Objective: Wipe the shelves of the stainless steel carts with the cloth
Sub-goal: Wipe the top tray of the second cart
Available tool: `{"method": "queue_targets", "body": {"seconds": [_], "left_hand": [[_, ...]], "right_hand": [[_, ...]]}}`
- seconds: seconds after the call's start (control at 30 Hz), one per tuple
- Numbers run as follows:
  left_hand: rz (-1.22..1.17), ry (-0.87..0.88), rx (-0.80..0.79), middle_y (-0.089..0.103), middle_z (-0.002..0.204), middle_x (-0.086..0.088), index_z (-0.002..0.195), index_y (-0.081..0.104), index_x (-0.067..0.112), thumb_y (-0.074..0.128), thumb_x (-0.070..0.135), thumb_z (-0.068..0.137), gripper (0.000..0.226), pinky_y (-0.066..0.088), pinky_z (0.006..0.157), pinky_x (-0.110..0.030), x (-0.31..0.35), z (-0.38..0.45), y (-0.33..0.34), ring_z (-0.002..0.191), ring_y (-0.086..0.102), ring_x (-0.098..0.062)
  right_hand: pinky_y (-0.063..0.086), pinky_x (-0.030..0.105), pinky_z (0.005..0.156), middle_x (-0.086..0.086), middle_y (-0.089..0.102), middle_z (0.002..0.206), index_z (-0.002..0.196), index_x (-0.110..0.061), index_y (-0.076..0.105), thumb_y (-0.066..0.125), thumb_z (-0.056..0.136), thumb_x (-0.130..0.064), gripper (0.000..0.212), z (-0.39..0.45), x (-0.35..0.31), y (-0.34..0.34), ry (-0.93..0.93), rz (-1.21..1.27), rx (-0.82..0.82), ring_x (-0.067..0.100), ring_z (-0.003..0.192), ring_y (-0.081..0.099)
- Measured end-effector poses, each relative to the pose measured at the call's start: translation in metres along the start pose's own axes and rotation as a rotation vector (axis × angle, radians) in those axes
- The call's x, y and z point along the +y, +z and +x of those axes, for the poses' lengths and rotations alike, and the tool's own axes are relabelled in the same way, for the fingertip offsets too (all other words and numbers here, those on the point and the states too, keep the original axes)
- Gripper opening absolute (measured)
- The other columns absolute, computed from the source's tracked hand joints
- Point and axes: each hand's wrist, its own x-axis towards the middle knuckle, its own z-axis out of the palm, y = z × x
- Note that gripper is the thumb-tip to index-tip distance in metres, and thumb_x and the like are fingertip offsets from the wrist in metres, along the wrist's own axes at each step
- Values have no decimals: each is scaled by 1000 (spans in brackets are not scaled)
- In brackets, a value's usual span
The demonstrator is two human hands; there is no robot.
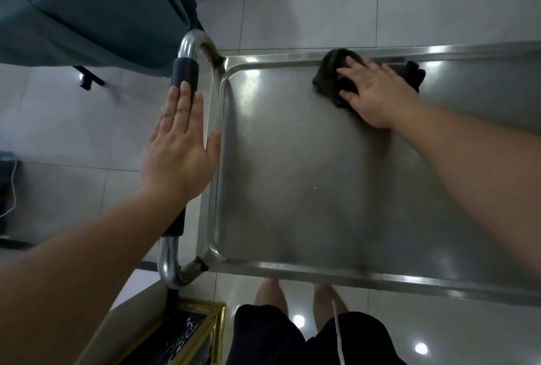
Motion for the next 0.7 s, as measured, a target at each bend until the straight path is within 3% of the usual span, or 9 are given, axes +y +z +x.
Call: {"method": "queue_targets", "body": {"seconds": [0.2,0.37,0.5,0.57,0.7], "left_hand": [[17,-5,-22,-13,177,-1,170,4,16,20,55,111,73,0,128,-43,1,-1,-2,161,-20,-12],[-1,-11,-55,-18,176,2,170,0,19,20,57,111,73,2,129,-46,1,1,-3,159,-23,-10],[-10,-13,-66,-19,176,3,170,3,18,22,55,111,72,1,128,-48,1,0,-2,159,-24,-10],[-10,-15,-69,-19,176,3,170,4,18,22,55,110,72,1,127,-48,1,0,-3,159,-24,-10],[-16,-2,-71,-19,176,2,170,5,19,20,57,109,74,2,127,-49,2,1,-5,160,-23,-12]], "right_hand": [[5,45,128,-4,17,174,163,-31,28,36,108,-51,59,-35,-21,20,32,71,44,23,161,13],[19,48,127,-6,31,169,157,-30,43,43,101,-52,60,-183,-41,79,-172,48,30,22,158,24],[16,45,127,-14,19,173,162,-38,32,48,101,-51,64,-300,-36,126,-310,-41,-72,17,160,16],[15,44,127,-14,22,172,161,-39,33,47,102,-53,62,-307,-24,126,-367,-62,-78,16,160,18],[27,47,120,-8,39,164,152,-32,53,54,99,-51,56,-250,15,95,-453,-82,-41,22,154,34]]}}
